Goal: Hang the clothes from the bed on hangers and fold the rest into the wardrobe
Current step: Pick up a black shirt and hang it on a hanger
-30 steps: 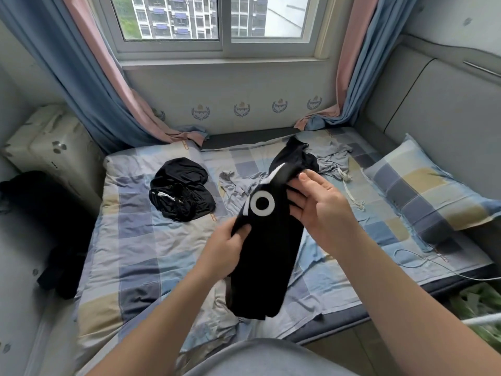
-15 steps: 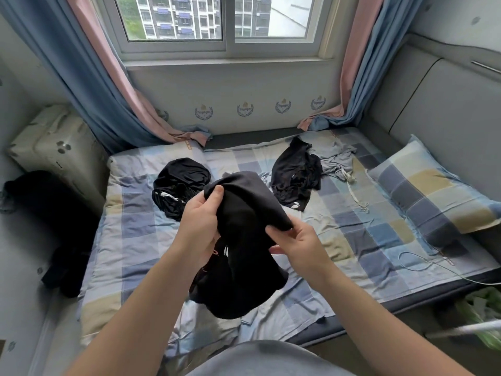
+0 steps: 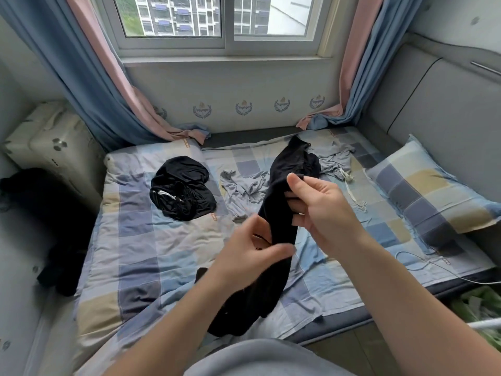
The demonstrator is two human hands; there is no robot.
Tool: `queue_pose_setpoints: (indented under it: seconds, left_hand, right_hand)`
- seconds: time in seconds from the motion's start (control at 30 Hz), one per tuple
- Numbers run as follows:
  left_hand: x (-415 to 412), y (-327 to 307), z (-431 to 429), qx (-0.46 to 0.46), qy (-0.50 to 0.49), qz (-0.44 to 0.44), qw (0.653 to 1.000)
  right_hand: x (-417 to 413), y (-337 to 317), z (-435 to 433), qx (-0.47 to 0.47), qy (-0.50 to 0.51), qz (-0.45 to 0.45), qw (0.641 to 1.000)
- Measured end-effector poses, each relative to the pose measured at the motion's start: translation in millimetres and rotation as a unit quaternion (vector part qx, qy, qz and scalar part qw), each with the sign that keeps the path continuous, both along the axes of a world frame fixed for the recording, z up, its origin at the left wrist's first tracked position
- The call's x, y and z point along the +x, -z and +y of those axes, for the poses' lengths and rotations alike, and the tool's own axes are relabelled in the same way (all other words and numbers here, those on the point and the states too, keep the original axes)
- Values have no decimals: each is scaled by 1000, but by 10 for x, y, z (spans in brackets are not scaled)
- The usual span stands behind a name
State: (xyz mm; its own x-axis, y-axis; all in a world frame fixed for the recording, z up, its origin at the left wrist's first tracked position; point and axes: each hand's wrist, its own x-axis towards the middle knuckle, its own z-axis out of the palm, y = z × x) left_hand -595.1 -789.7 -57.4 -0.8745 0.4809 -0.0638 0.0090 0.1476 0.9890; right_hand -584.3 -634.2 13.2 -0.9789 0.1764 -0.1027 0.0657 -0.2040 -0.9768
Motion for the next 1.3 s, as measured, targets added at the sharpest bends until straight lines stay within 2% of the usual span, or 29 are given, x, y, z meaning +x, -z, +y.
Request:
queue_pose_setpoints:
  seconds: [0.1,0.2,0.27,0.37,0.43,0.5,0.57,0.63,0.67,0.77,0.87,1.03,1.17,1.3]
  left_hand:
    - [90,54,170,-30,-12,33,999]
    - [25,122,281,1,-59,73,996]
    - [-50,172,266,-20,-108,109,988]
    - [-165,302,140,-26,-156,104,982]
    - [-256,359,15,-3,-192,73,979]
    - [-353,388,-114,16,-232,58,971]
    - [-441,355,-230,35,-249,66,966]
    - [-511,281,-327,50,-237,88,966]
    - [-536,246,-365,51,-228,98,967]
    - [-599,206,-456,43,-210,101,971]
    - [-640,276,-517,-16,-188,113,976]
    - [-632,500,-467,-103,-87,112,985]
    - [-560,757,-284,-192,-10,139,971]
    - [-426,1019,19,-264,69,110,956]
  right_hand:
    - [-18,-137,-119,-61,5,-2,998]
    - [-9,-226,-235,-104,1,-9,995]
    - [-10,-272,-270,-131,5,-6,991]
    - [-42,-279,-200,-140,38,13,989]
    - [-58,-250,-96,-74,74,18,994]
    - [-76,-158,20,55,124,11,991]
    - [-111,29,161,194,192,4,962]
    - [-111,166,274,266,220,16,938]
    - [-103,219,321,260,203,25,944]
    - [-38,333,429,124,138,9,982]
    - [73,443,466,109,113,-30,987]
    - [348,537,447,14,92,-49,994]
    - [631,559,583,7,147,-76,986]
    - [1038,546,857,-26,268,-99,958]
